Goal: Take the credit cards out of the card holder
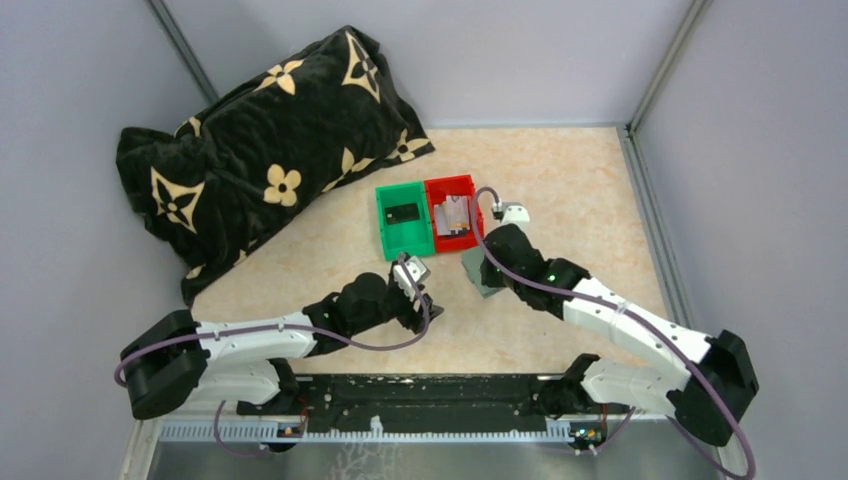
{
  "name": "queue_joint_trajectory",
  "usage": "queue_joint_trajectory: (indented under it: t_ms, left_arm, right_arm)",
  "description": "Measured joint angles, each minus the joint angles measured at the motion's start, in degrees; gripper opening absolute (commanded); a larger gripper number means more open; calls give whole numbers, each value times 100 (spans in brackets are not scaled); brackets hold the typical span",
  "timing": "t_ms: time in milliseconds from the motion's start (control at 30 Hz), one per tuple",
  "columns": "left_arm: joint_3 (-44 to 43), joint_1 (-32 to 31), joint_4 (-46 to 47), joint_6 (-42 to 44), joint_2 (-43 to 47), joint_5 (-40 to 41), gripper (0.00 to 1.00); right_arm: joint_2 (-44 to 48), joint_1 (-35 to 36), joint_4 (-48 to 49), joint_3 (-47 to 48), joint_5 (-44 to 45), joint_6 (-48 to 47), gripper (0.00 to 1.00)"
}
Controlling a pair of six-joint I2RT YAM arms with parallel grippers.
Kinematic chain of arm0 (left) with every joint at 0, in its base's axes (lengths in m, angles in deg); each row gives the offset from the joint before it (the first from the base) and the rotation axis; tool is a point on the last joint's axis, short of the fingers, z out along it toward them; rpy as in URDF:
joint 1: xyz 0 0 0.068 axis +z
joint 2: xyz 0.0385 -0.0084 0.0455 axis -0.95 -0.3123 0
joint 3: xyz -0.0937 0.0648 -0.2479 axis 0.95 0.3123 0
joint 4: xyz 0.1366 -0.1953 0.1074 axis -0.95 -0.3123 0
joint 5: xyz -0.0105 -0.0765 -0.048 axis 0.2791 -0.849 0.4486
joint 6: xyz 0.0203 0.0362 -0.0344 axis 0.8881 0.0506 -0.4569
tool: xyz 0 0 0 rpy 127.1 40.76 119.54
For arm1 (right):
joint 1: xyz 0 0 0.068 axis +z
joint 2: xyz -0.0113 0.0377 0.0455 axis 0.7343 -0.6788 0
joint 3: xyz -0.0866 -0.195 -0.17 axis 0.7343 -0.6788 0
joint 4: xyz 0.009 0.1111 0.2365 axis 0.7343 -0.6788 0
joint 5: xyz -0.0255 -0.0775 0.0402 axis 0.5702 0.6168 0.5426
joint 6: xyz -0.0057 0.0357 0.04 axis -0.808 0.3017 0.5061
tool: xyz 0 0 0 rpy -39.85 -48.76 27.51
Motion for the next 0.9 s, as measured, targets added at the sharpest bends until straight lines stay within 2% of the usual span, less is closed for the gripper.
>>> queue_joint_trajectory:
  t_ms: [33, 200, 267, 333, 367, 400, 500, 533, 633, 733, 900]
  left_arm:
    - [-90, 0, -4, -2, -68, -11, 74]
    - [-527, 0, -9, 11, -326, -87, 74]
    - [-573, 0, 11, 42, -378, -94, 74]
    - [-579, 0, 20, 74, -448, -105, 67]
    - [-579, 0, 44, 90, -514, -120, 61]
    - [-586, 0, 66, 103, -595, -131, 59]
    - [-699, 0, 146, 166, -953, -157, 57]
    - [-761, 0, 166, 188, -1078, -166, 56]
    - [-1056, 0, 267, 280, -1567, -197, 56]
    - [-1274, 0, 420, 376, -1919, -203, 69]
    - [-1652, 0, 592, 509, -2490, -236, 76]
  right_arm:
    - [-153, 0, -9, 4, 13, 2, 0]
    - [-505, 50, 50, -238, -129, 63, 53]
    - [-535, 61, 59, -282, -212, 85, 61]
    - [-542, 63, 68, -282, -223, 74, 57]
    - [-533, 61, 68, -282, -210, 63, 52]
    - [-527, 44, 63, -282, -205, 59, 44]
    - [-496, -160, 96, -297, -247, 17, 7]
    - [-494, -234, 131, -321, -247, -28, 0]
    - [-516, -365, 240, -487, -262, -33, 0]
    - [-680, -365, 452, -767, -345, -35, 0]
    - [-1045, -365, 780, -1263, -542, -17, 0]
